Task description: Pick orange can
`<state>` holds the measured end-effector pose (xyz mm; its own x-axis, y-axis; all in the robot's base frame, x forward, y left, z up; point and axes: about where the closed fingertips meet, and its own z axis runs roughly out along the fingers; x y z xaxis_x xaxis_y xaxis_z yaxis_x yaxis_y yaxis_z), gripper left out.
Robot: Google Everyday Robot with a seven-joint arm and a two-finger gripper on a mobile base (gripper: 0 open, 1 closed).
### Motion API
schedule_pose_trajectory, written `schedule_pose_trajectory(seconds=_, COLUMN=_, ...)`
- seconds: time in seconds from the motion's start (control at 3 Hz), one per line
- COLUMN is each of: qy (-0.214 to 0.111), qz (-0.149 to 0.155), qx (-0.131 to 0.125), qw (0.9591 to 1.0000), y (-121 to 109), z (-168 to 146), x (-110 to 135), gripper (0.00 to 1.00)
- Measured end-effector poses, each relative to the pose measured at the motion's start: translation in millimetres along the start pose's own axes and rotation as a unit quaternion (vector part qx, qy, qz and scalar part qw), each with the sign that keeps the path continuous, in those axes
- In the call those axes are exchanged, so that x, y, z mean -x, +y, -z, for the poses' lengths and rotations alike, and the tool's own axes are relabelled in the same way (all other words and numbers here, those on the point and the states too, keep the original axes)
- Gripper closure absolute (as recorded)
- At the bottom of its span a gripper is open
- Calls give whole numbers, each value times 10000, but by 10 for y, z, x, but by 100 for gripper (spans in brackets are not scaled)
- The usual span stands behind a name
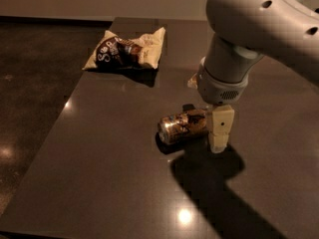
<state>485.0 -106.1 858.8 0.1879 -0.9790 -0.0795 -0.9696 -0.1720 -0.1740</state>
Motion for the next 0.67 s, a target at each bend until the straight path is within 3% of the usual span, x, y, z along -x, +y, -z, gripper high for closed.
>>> schedule_pose_trajectory(seconds=0.67, qy=-185, qz=549, qx=338, qw=9978, y=155, z=7, x=235, gripper=41)
